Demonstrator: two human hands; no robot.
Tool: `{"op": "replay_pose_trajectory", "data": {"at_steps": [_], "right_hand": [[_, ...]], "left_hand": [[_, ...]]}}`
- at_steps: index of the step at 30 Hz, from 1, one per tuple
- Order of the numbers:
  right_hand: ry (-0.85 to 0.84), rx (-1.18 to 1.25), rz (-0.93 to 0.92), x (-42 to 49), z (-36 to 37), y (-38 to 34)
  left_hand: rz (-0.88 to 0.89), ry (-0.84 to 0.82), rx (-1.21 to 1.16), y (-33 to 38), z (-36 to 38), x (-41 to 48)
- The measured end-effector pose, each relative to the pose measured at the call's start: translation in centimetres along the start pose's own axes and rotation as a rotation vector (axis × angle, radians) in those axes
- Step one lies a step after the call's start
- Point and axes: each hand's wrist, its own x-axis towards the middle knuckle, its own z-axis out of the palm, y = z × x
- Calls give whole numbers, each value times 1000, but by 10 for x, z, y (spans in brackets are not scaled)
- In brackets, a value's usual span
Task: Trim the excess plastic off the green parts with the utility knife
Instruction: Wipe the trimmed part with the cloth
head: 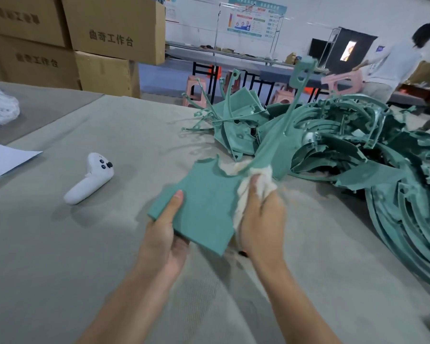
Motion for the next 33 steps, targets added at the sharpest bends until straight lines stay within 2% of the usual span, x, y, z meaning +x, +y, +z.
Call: {"op": "replay_pose_trajectory", "data": {"at_steps": [3,7,10,14,16,19,22,25,28,33], "right_hand": [[-74,-123,-20,-35,15,10],[-127,-38,-40,-51,18,7],[-18,-75,-16,-6,-1,4],[81,-174,-344,57,-26,-16],[100,-192,-417,79,-37,-24],[271,-222,-454,105,-53,-33],[327,-176,-415,107,-50,-37],[183,-122,-324,79,-28,-25],[88,-36,-155,37,-7,-12],[-76,133,143,-18,13,-9]], "left_hand": [[78,36,-47,5,0,2],[64,66,-73,5,1,4],[60,4,47,2,0,1],[-13,-28,132,3,-1,-1],[-44,-20,175,5,-3,1],[-72,1,205,5,-3,2],[-68,-10,196,2,-2,0],[-62,-20,152,-3,-3,-1],[-63,-16,91,-8,-2,-2],[78,5,85,-5,-2,-1]]}}
